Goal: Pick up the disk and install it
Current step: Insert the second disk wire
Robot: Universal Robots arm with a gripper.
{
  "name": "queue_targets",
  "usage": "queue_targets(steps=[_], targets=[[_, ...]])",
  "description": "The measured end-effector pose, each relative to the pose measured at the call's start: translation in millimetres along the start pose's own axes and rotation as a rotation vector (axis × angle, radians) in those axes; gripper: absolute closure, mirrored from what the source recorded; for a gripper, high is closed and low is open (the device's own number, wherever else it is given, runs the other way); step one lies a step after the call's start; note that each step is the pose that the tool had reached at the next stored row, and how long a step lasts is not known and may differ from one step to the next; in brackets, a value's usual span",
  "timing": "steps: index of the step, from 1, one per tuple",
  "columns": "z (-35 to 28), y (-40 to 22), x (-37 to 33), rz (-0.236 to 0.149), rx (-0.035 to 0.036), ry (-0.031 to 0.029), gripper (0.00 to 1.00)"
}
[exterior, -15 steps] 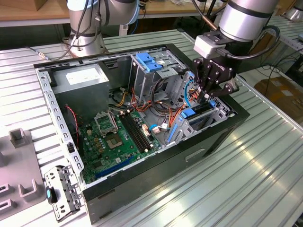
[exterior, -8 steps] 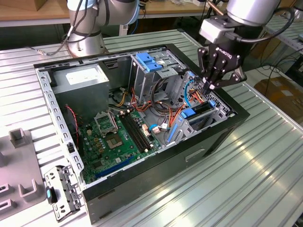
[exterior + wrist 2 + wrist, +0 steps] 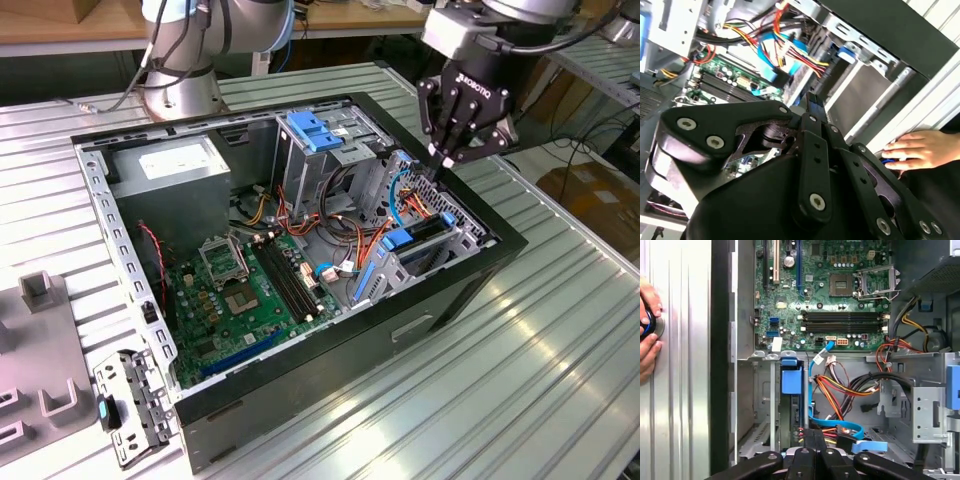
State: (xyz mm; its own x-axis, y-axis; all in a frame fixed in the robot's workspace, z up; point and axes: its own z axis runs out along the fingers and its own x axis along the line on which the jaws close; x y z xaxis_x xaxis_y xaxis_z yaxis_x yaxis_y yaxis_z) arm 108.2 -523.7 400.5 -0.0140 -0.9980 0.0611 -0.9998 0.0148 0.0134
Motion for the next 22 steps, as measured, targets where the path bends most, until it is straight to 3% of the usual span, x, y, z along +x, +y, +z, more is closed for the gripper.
queue_targets(steps=[4,5,7,9,11,13,14,16,17,19,20,21,22], targets=[[-1.3,-3.1,-14.3,-0.001,-0.0107,0.0081,0.89],[-1.6,-3.6,-17.3,-0.001,-0.0141,0.0131,0.89],[-2.0,-4.8,-24.3,-0.001,-0.0254,0.0321,0.89],[-2.3,-5.2,-29.4,-0.001,-0.0337,0.0593,0.89],[-2.3,-5.9,-35.4,0.0,-0.038,0.0977,0.89],[-2.0,-7.5,-44.4,0.001,-0.0394,0.1481,0.89],[-1.0,-7.9,-50.7,0.002,-0.0396,0.1634,0.89],[1.4,-8.0,-56.5,0.002,-0.0396,0.168,0.89],[3.9,-8.2,-61.1,0.002,-0.0394,0.1804,0.89],[6.2,-8.4,-63.5,0.003,-0.039,0.2103,0.89],[6.7,-8.4,-63.7,0.004,-0.0389,0.2205,0.83],[8.3,-8.6,-64.9,0.004,-0.0386,0.2387,0.76],[9.3,-8.7,-65.8,0.005,-0.0386,0.2444,0.7]])
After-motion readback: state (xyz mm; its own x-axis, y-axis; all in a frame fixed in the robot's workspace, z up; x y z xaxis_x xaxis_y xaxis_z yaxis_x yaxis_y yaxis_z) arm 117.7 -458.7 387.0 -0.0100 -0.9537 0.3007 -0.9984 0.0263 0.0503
